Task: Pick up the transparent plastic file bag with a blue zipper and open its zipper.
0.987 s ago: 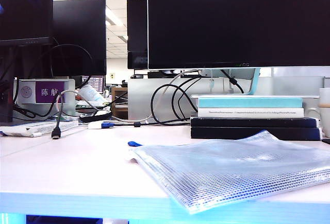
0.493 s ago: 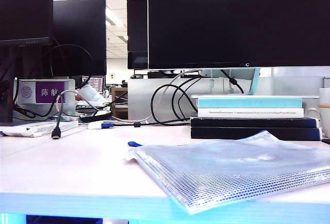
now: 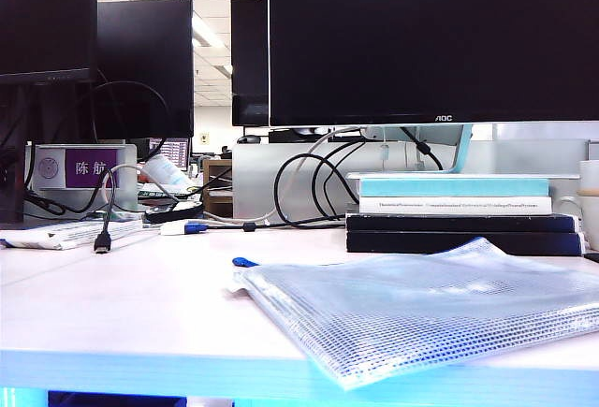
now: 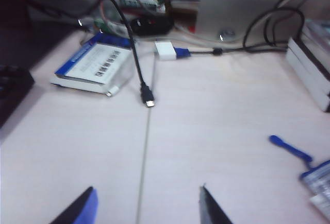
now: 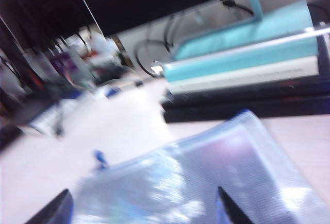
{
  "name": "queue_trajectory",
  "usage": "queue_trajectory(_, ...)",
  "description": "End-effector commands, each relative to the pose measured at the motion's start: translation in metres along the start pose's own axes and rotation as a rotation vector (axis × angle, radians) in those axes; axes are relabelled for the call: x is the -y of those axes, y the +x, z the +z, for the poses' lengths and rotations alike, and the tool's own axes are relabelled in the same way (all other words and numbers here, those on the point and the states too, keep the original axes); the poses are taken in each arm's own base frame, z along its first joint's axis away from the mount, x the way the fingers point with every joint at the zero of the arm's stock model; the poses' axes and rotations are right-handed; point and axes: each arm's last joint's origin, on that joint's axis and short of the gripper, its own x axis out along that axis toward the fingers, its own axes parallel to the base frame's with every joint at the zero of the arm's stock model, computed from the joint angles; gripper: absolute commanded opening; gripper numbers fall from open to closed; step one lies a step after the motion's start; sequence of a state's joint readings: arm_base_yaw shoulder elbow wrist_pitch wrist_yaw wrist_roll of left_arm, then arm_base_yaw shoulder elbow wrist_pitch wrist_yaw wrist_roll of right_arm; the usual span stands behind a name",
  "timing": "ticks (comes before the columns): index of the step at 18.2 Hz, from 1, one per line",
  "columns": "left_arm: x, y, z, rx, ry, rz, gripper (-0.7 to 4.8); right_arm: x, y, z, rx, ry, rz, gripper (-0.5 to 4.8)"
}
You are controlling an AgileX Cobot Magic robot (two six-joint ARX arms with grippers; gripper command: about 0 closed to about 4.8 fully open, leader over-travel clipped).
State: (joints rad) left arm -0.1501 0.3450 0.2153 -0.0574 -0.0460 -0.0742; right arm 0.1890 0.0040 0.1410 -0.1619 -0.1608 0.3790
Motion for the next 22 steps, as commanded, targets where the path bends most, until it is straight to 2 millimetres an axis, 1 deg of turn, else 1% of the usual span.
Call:
queue_trajectory(1,-0.001,-0.003,-0.021,0.106,0.066,-0.03,1.76,0.009,0.007,-0.018,0.015,-0.101,-0.023,2.69)
queue_trajectory(2,-0.002,-0.004,-0.031,0.134,0.085,-0.029,1.03,0.015,0.011,-0.028,0.024,-0.103,-0.056,2.23)
queue_trajectory(3,-0.002,-0.006,-0.036,0.151,0.088,-0.03,0.7,0.016,0.011,-0.028,0.028,-0.148,-0.093,1.69)
queue_trajectory(4,-0.003,-0.006,-0.04,0.164,0.087,-0.03,0.51,0.016,0.011,-0.027,0.044,-0.234,-0.11,1.18)
queue_trajectory(5,-0.003,-0.007,-0.04,0.163,0.094,-0.028,0.47,0.016,0.01,-0.025,0.059,-0.263,-0.115,0.79)
queue_trajectory(6,-0.003,-0.008,-0.041,0.165,0.109,-0.029,0.47,0.016,0.01,-0.024,0.071,-0.264,-0.116,0.57)
queue_trajectory(7,-0.003,-0.009,-0.04,0.176,0.121,-0.031,0.39,0.018,0.01,-0.024,0.07,-0.267,-0.13,-0.05)
queue_trajectory(8,-0.003,-0.009,-0.041,0.169,0.121,-0.032,0.0,0.02,0.01,-0.026,0.041,-0.277,-0.144,-0.05)
queue_trajectory(9,-0.003,-0.009,-0.042,0.158,0.125,-0.032,-0.06,0.022,0.01,-0.029,0.01,-0.274,-0.166,-0.05)
queue_trajectory(13,-0.003,-0.009,-0.043,0.145,0.123,-0.031,-0.06,0.028,0.008,-0.028,0.007,-0.268,-0.23,-0.05)
queue_trajectory(14,-0.004,-0.008,-0.045,0.124,0.126,-0.004,-0.05,0.031,0.008,-0.027,0.014,-0.265,-0.253,-0.02)
queue_trajectory(15,-0.004,-0.009,-0.045,0.124,0.124,0.007,-0.05,0.031,0.008,-0.027,0.022,-0.265,-0.253,0.28)
queue_trajectory(16,-0.005,-0.008,-0.045,0.117,0.103,0.046,-0.05,0.03,0.008,-0.026,0.024,-0.262,-0.251,0.29)
queue_trajectory(17,-0.005,-0.008,-0.049,0.082,0.09,0.038,-0.04,0.031,0.008,-0.028,0.018,-0.205,-0.247,0.3)
queue_trajectory(20,-0.006,-0.008,-0.047,0.099,0.054,0.062,-0.05,0.03,0.008,-0.027,0.02,-0.205,-0.246,0.3)
queue_trajectory(22,-0.006,-0.008,-0.048,0.09,0.066,0.071,-0.05,0.03,0.008,-0.027,0.021,-0.208,-0.246,0.31)
